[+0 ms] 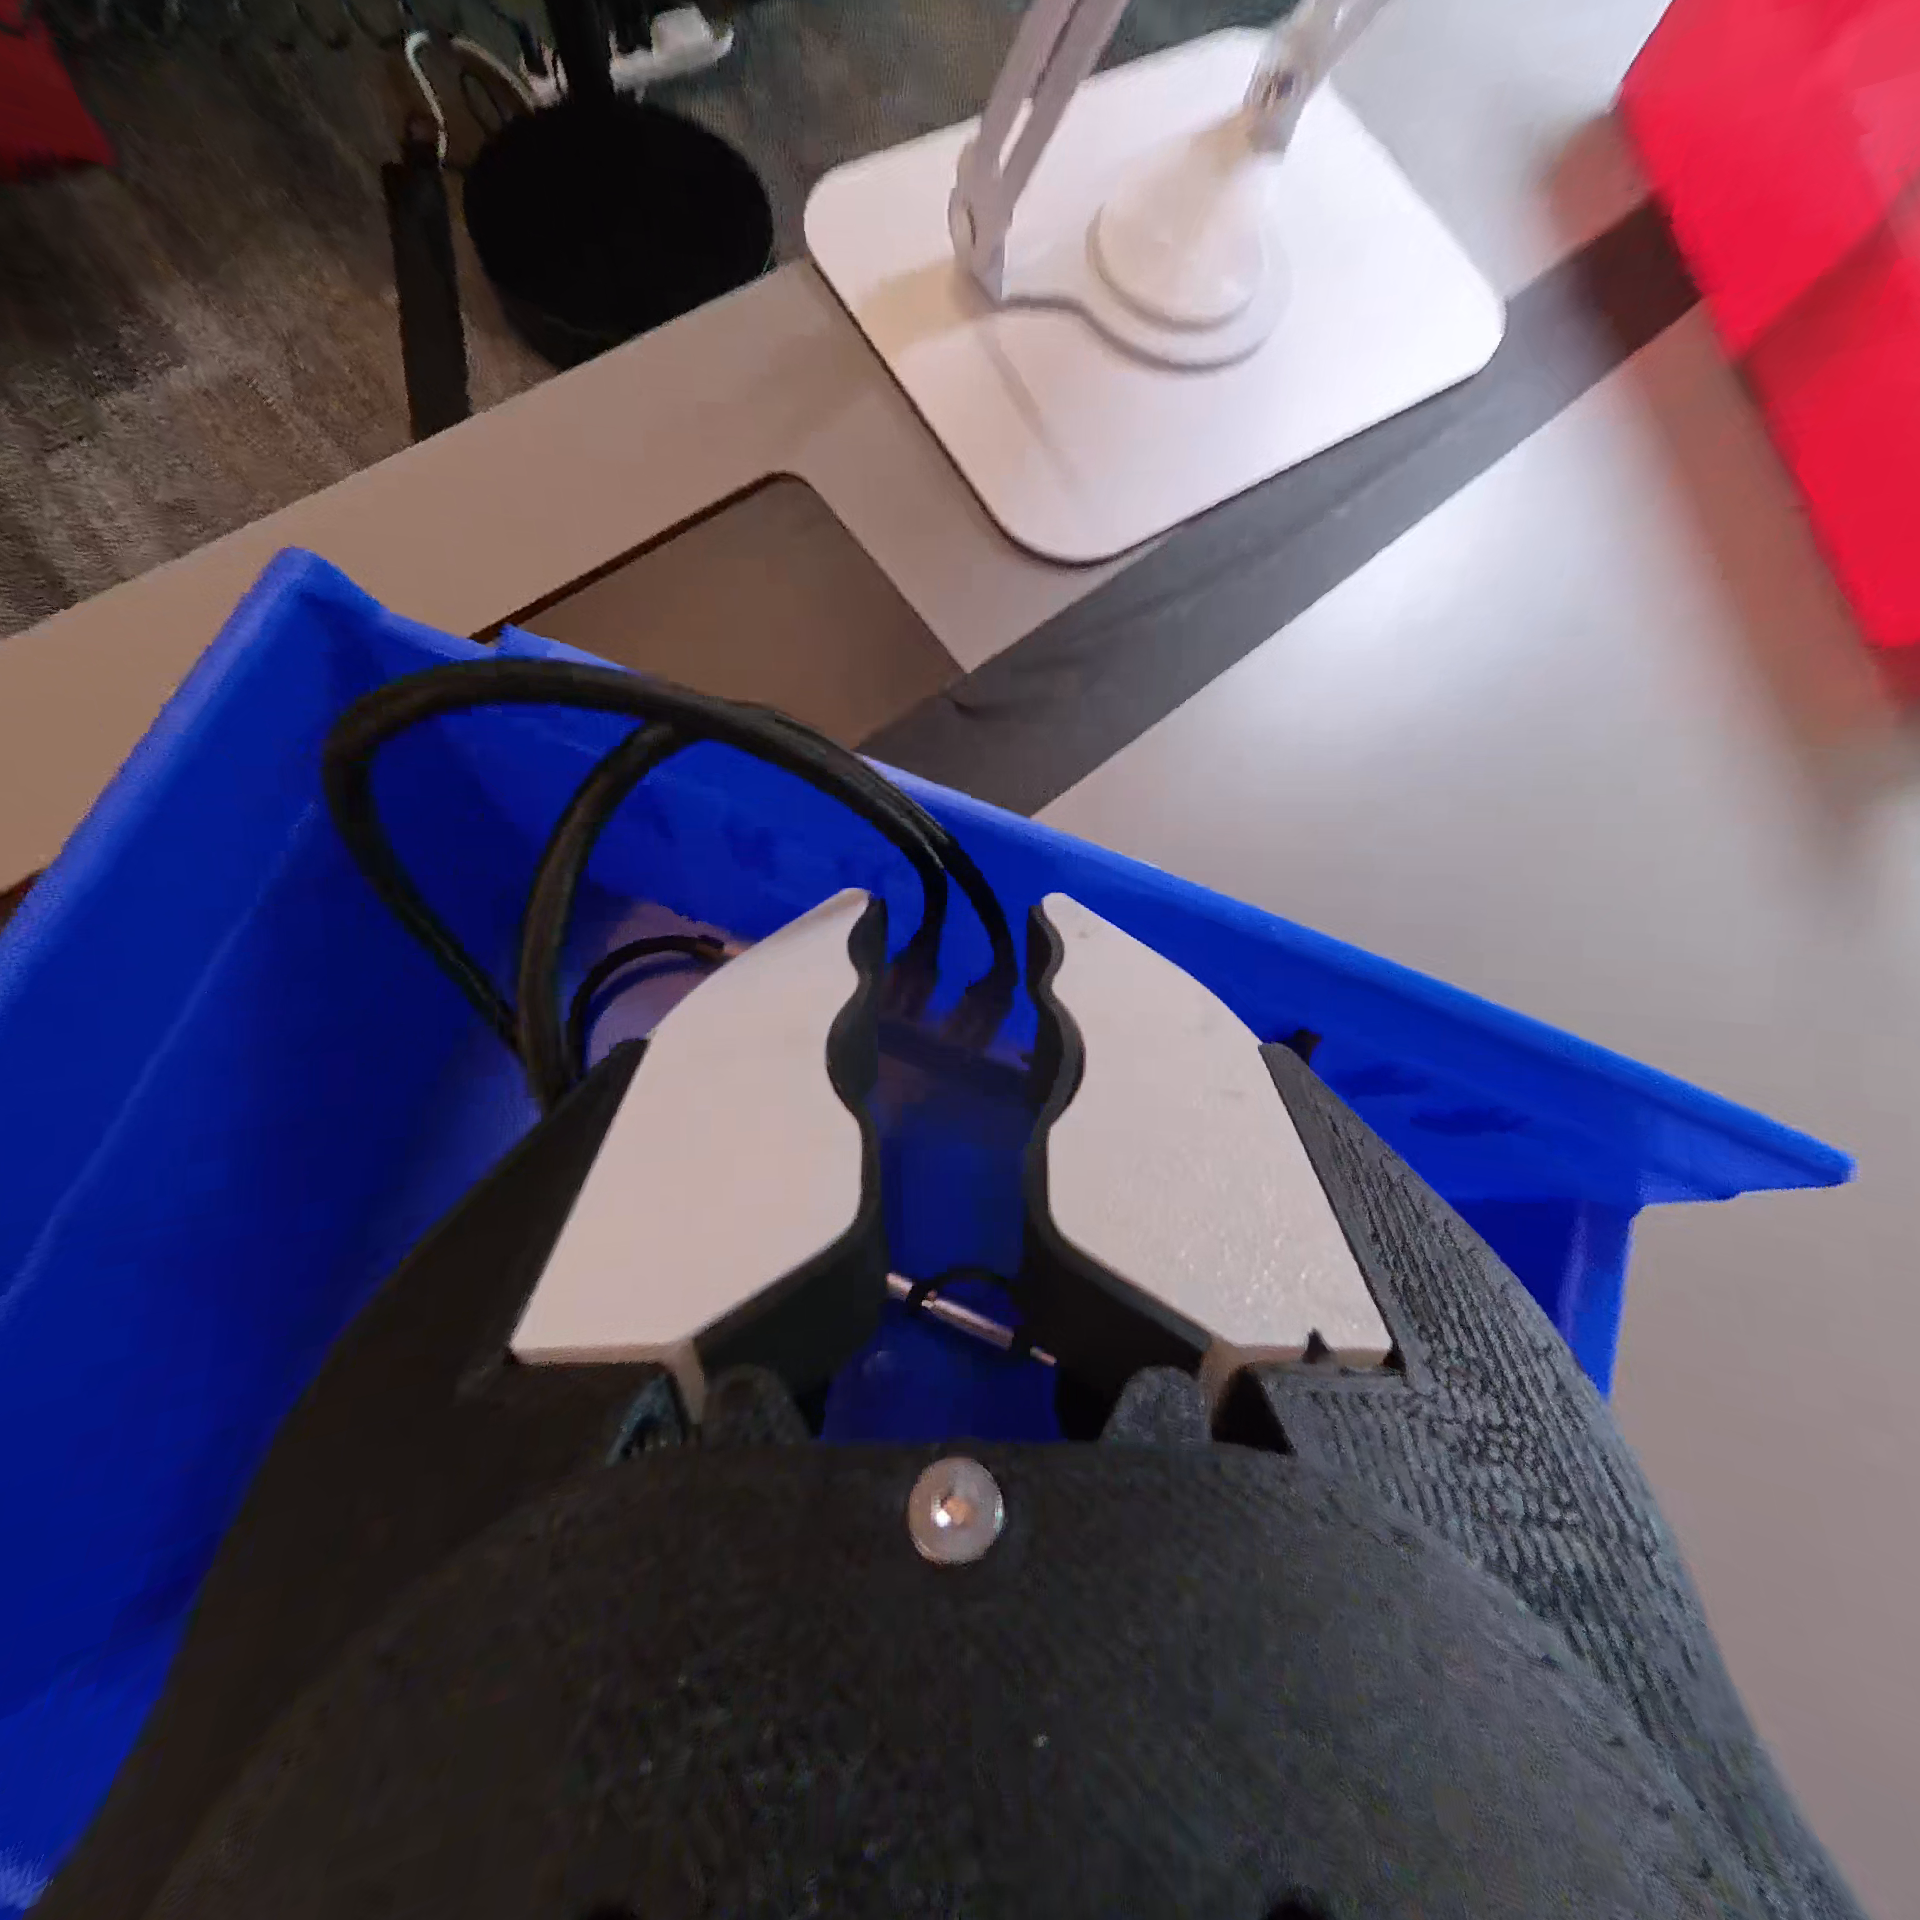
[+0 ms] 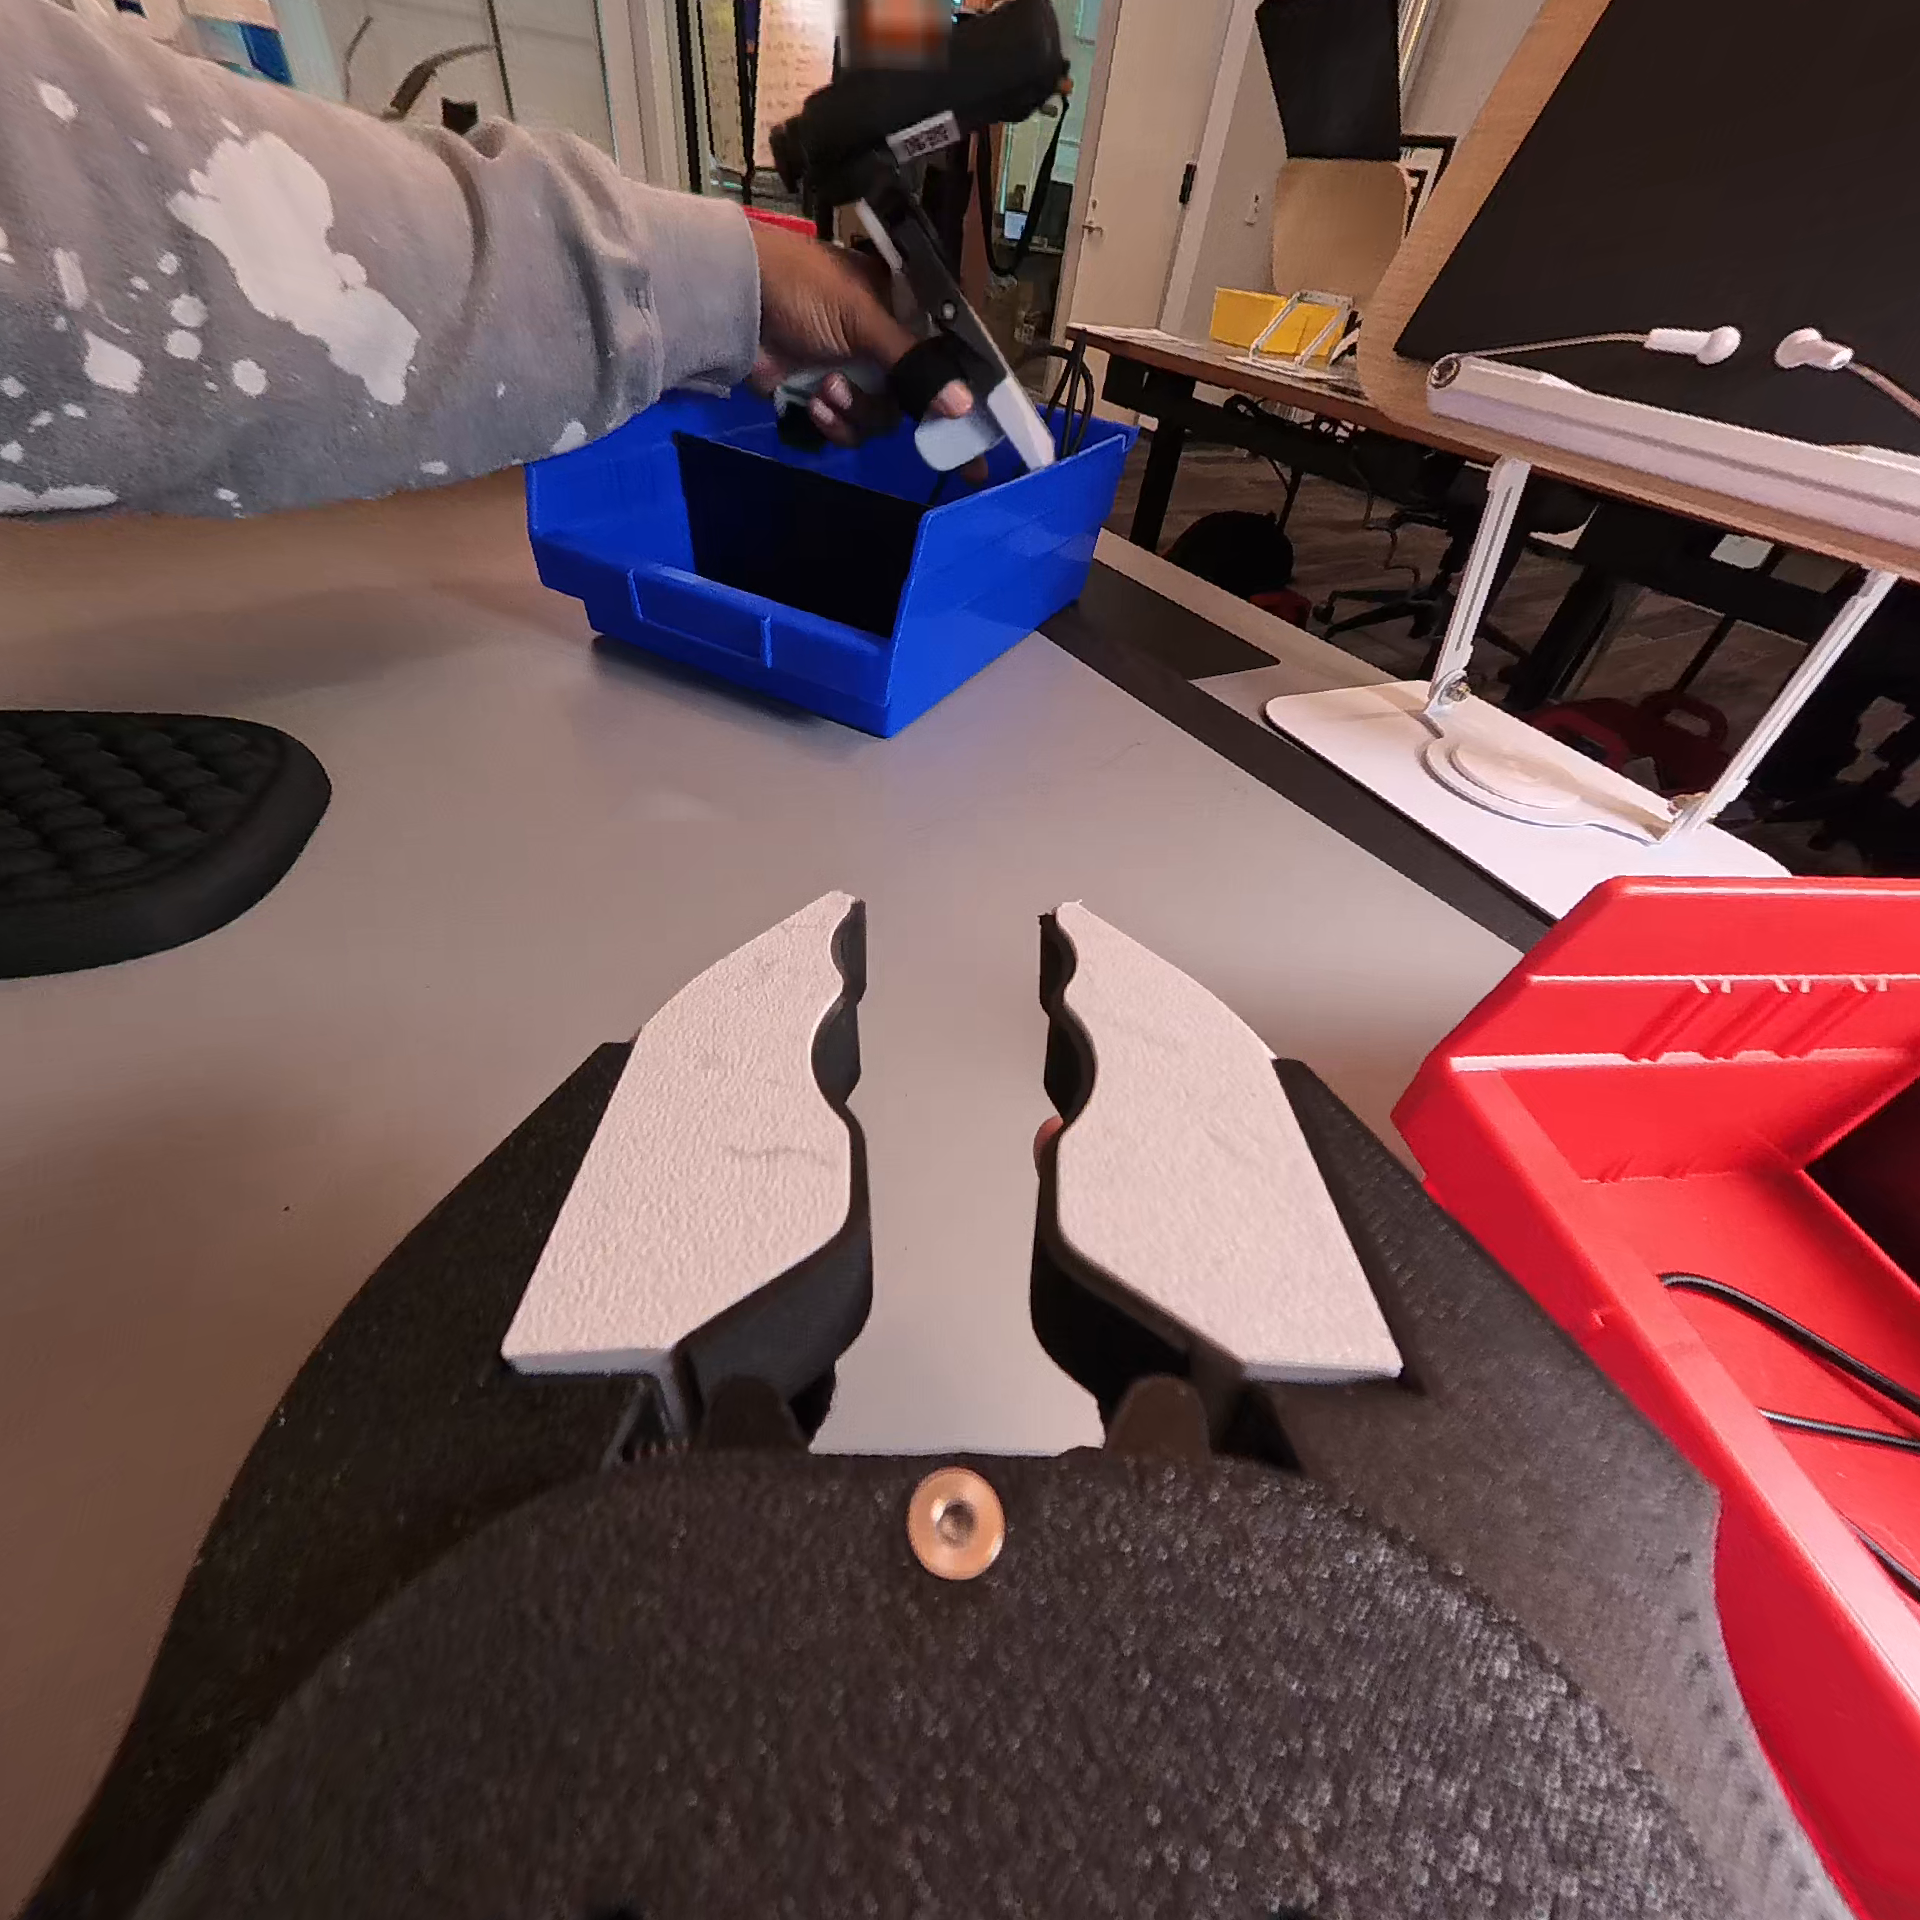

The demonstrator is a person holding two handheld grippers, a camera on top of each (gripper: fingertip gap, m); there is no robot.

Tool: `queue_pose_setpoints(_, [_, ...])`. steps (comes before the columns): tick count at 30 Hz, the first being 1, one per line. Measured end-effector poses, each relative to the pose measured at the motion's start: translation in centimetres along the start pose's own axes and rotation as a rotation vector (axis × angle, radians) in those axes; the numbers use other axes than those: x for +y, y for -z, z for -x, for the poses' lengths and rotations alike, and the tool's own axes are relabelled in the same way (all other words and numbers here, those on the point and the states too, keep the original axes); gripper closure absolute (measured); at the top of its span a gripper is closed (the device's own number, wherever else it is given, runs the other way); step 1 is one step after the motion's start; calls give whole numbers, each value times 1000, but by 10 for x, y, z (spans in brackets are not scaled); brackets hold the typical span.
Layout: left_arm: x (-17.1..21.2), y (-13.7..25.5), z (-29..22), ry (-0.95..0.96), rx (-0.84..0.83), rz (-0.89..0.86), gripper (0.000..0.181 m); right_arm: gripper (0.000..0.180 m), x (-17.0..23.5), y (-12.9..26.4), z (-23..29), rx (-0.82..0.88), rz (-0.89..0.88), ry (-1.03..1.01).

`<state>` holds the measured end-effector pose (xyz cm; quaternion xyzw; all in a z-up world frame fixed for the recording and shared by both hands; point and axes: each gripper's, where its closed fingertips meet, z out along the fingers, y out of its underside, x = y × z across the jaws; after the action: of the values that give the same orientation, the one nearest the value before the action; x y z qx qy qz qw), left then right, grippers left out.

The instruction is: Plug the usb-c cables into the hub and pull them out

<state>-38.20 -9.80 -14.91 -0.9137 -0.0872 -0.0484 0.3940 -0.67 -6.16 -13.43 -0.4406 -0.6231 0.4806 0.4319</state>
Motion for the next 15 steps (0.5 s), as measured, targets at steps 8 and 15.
queue_pose_setpoints(8, [1,-8,-1,132,101,-120,168,149,9,-5,4,-11,38,15])
queue_pose_setpoints(15, [-13,11,-7,93,47,-168,177,150,9,-4,5,7,41,49])
